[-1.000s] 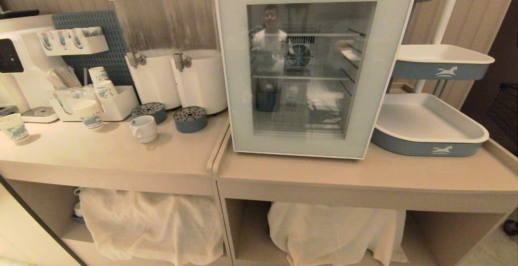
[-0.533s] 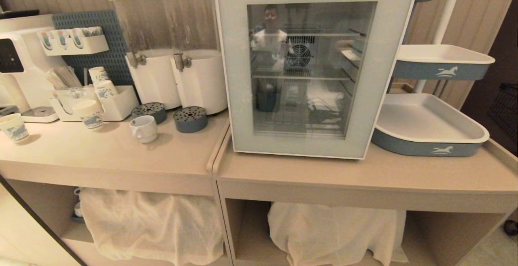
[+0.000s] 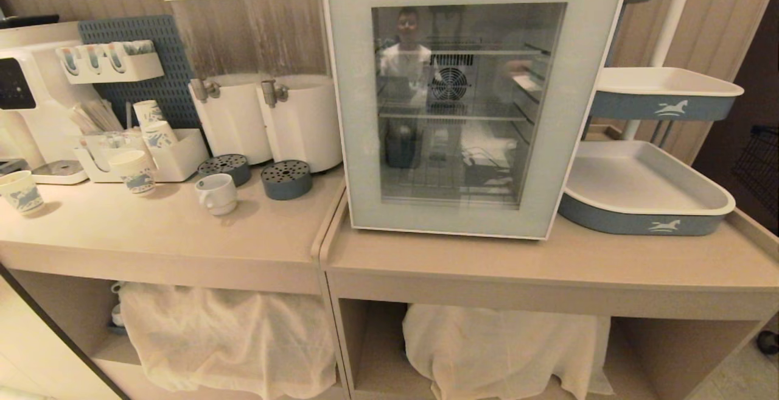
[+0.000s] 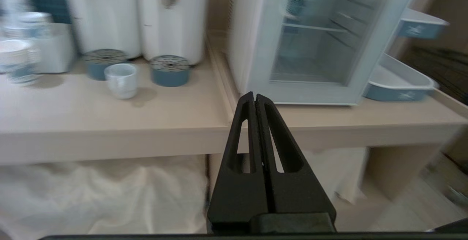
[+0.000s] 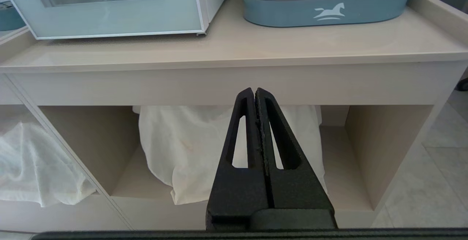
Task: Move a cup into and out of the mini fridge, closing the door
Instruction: Open the freezer door
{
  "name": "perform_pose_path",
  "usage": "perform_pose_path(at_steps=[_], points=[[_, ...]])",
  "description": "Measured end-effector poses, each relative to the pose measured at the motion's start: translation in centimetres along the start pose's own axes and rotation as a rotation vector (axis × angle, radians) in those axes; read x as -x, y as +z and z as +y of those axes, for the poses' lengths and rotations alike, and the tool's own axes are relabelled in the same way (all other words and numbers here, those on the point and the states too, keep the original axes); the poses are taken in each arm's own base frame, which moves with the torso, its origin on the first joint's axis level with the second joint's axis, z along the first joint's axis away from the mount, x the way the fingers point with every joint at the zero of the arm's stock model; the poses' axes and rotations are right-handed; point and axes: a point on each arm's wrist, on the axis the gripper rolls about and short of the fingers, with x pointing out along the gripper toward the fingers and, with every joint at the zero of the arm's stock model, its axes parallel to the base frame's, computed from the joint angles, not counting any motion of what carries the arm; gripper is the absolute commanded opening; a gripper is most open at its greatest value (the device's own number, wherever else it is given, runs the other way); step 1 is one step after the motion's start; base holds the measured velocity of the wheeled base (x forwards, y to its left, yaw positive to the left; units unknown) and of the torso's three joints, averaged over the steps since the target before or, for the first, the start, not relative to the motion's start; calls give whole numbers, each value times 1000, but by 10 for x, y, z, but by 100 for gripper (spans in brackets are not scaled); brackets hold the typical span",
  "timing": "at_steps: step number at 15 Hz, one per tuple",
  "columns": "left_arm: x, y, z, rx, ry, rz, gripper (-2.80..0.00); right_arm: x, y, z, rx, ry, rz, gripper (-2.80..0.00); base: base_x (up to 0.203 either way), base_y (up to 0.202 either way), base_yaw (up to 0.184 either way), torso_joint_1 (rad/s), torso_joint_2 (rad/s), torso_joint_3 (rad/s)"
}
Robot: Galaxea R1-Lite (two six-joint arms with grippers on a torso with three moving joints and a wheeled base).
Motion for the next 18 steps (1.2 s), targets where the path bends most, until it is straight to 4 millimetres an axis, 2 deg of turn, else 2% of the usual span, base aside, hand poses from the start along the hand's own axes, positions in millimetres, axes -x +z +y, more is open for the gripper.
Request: perform_pose_path(at_steps=[3,7,9,10,12,15,18], points=[[-44,20,-5,-4,12,82,-280,0,0,0,0,0,0,-280,0,0,0,0,0,0],[-128,18,-22,18,66,229,-280,0,0,0,1,0,-1,-280,0,0,0,0,0,0],[-168,14,-17,47,55,290,-280,0,0,0,0,0,-1,-280,0,0,0,0,0,0],[-183,14,-10,61,36,311,-280,0,0,0,0,0,0,-280,0,0,0,0,0,0],[-216,13,18,80,-36,337,-280,0,0,0,0,-1,-1,-280,0,0,0,0,0,0],[-268,7,59,57,-315,323,-280,0,0,0,0,-1,0,-280,0,0,0,0,0,0],[-317,12,86,-6,-572,267,-280,0,0,0,0,-2,1,-280,0,0,0,0,0,0]])
